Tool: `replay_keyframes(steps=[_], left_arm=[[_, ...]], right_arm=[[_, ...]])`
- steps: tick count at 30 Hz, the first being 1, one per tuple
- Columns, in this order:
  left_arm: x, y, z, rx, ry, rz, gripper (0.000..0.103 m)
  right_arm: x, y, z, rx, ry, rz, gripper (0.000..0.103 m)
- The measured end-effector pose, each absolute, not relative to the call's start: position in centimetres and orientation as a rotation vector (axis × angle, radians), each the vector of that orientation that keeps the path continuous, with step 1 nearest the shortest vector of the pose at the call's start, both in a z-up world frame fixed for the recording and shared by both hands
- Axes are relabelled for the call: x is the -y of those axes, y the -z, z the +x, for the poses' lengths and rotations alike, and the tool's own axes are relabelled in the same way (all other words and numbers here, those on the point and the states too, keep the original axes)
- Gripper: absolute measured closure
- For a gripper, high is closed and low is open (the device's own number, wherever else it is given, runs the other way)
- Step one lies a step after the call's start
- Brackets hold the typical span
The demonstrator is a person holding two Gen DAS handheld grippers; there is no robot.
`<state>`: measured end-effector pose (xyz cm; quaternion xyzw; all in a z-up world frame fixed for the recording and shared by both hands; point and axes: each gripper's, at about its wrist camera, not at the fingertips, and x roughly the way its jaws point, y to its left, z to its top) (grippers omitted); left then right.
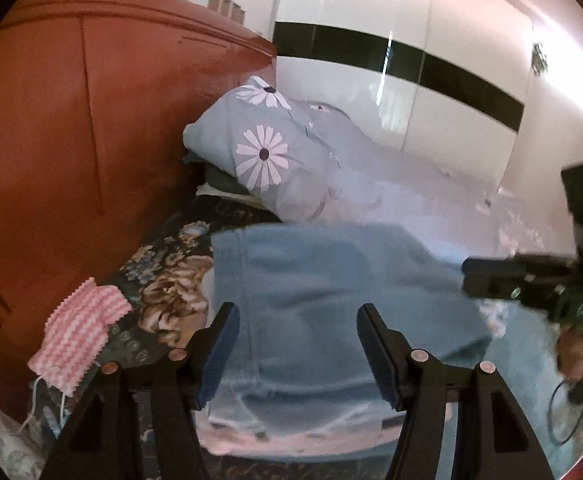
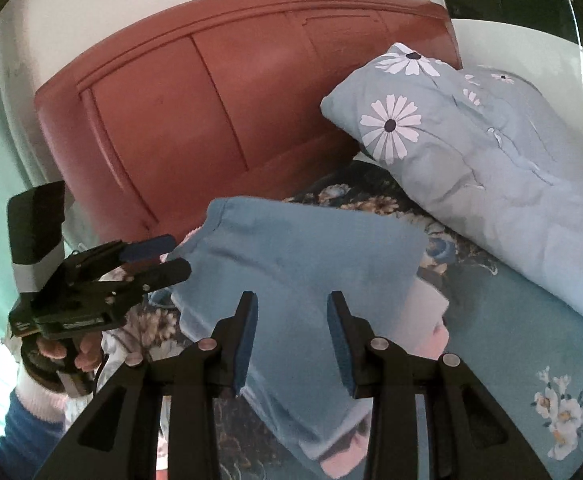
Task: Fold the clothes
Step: 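Lower the sweatpants onto the stack and open both grippers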
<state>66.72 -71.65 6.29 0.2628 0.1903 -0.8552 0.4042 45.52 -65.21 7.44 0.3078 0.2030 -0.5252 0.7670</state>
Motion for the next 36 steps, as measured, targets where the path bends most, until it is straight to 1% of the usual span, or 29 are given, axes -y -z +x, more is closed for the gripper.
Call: replay_keyframes(steps=[3,8,12,18,21,22,24,27,30,32,35,36], left_arm=[[71.2,-5.4,66.6,-0.458,2.152,0.67,0.038],[71.3,-3.9,66.8,-0.49,2.149,0.668,0.035],[71.1,-3.5,66.8,-0.499,2.143,0.66,0.034],[69.3,-5.2,67.4,-0.524,2.118,0.572,0.034],[67.0,-6.2,67.6,-0.493,2.098,0.514,0.03],[66.3,-6.3,67.5,-0.473,2.086,0.51,0.028],[64.7,-6.5,67.3,-0.442,2.07,0.508,0.026],[62.4,-6.8,67.1,-0.408,2.062,0.513,0.024],[60.3,-7.0,66.8,-0.365,2.046,0.512,0.018],[59.2,-6.7,66.6,-0.363,2.04,0.502,0.013],[57.6,-6.3,66.3,-0.361,2.03,0.487,0.009],[57.1,-6.2,66.3,-0.36,2.027,0.482,0.009]], right_arm=[[64.3,-6.8,45.9,-0.456,1.135,0.647,0.065],[64.5,-4.4,46.2,-0.494,1.126,0.66,0.065],[64.6,-3.7,46.3,-0.491,1.116,0.662,0.064],[63.4,-5.5,46.4,-0.458,1.131,0.646,0.064],[61.8,-6.3,46.5,-0.44,1.132,0.637,0.064],[61.1,-6.3,46.7,-0.448,1.135,0.632,0.062],[60.1,-6.4,47.1,-0.477,1.146,0.617,0.055],[58.4,-6.5,47.8,-0.527,1.151,0.569,0.054],[56.8,-6.8,48.3,-0.558,1.175,0.522,0.053],[56.2,-6.7,48.3,-0.56,1.177,0.528,0.047],[55.4,-6.3,48.2,-0.56,1.182,0.551,0.036],[55.2,-6.2,48.2,-0.558,1.175,0.554,0.029]])
